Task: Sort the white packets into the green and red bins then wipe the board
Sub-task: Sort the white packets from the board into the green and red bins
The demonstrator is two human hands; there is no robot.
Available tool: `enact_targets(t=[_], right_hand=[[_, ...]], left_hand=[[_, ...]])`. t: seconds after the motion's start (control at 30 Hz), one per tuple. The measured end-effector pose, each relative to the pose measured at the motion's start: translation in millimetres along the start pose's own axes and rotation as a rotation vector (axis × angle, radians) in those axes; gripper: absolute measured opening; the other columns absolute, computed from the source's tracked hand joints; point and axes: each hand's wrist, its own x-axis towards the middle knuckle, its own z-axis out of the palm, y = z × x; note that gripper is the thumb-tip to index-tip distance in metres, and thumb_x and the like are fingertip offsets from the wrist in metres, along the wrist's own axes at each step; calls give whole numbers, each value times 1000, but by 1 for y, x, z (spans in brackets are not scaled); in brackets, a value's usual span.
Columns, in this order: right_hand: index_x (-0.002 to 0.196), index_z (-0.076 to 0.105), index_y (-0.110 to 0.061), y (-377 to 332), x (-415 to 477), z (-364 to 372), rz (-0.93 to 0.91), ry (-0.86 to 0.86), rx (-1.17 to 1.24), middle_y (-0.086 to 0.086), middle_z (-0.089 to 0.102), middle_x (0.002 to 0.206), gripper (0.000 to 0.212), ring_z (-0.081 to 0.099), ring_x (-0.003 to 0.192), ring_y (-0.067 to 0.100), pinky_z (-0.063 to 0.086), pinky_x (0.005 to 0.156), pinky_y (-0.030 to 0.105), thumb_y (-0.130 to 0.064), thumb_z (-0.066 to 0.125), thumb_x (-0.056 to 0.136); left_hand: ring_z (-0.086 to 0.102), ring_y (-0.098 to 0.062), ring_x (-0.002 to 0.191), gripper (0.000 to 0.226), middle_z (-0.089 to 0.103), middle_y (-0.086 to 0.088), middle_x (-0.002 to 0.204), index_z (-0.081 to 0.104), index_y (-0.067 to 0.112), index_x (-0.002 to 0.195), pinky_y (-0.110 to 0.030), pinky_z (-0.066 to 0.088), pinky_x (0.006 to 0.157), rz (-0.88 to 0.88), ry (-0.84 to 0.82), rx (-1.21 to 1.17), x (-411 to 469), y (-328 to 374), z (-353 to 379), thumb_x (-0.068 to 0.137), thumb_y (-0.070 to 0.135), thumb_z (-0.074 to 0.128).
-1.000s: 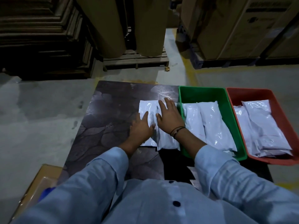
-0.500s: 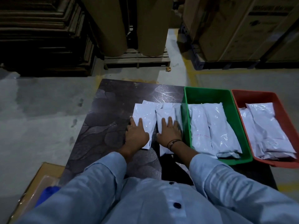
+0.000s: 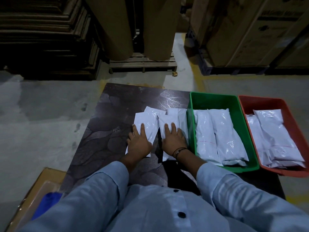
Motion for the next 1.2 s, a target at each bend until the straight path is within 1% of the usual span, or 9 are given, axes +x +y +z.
enact_targets(t=[0.07, 0.2, 0.4, 0.53, 0.67, 0.8, 0.97, 1.1, 1.2], right_hand=[[160, 4, -22, -3, 1, -8, -14, 31, 39, 9, -5, 167, 73, 6, 150, 41, 17, 120, 56, -33, 44, 99], [160, 9, -23, -10, 6, -32, -80, 114, 62, 8, 0, 168, 70, 9, 150, 38, 18, 118, 59, -31, 43, 99], [159, 17, -20, -10, 9, -76, -194, 284, 35, 10, 9, 167, 68, 14, 149, 39, 26, 113, 61, -27, 46, 98], [158, 21, -21, 5, 6, -98, -195, 374, 34, 10, 12, 166, 65, 15, 149, 39, 27, 113, 60, -31, 46, 99], [158, 21, -22, 36, -3, -113, -161, 418, 76, 8, 10, 167, 63, 13, 150, 36, 25, 114, 60, -30, 45, 100], [158, 23, -21, 81, -13, -119, -112, 439, 73, 8, 11, 167, 63, 14, 149, 38, 28, 111, 61, -29, 45, 100], [157, 27, -20, 141, -27, -123, -42, 455, 69, 11, 14, 166, 63, 17, 148, 39, 31, 108, 62, -28, 47, 98], [157, 27, -20, 177, -38, -124, -10, 438, 59, 13, 14, 166, 64, 17, 148, 41, 28, 113, 61, -30, 45, 96], [156, 28, -20, 192, -46, -124, -4, 435, 67, 15, 16, 165, 66, 18, 148, 42, 26, 115, 60, -34, 41, 93]], left_hand=[[29, -45, 139, 94, -3, -18, 168, -1, 24, 163, -56, 28, 114, -12, 16, -37, 0, 0, -4, 91, 33, 59], [33, -45, 135, 88, 3, -19, 167, 5, 22, 163, -54, 32, 112, -11, 130, -75, 1, 7, -21, 93, 31, 58], [26, -46, 140, 87, -3, -18, 168, 3, 22, 163, -57, 27, 114, -19, 204, -180, 6, 40, -60, 95, 34, 56], [22, -46, 142, 85, -6, -19, 168, 2, 20, 163, -57, 24, 115, 0, 222, -226, 0, 72, -79, 96, 33, 53], [21, -46, 143, 83, -7, -17, 169, 2, 21, 163, -55, 25, 116, 20, 219, -232, -15, 112, -79, 99, 36, 51], [22, -44, 143, 84, -8, -16, 169, 0, 21, 163, -53, 27, 115, 68, 182, -218, -32, 152, -67, 98, 35, 52], [22, -45, 143, 83, -8, -17, 169, 0, 21, 163, -54, 26, 116, 122, 158, -222, -49, 201, -53, 99, 36, 50], [19, -45, 145, 82, -7, -17, 169, 1, 20, 163, -54, 26, 116, 169, 153, -237, -67, 238, -42, 99, 36, 50], [20, -45, 144, 79, -6, -18, 168, 3, 20, 163, -54, 27, 115, 203, 138, -233, -77, 258, -30, 101, 43, 47]])
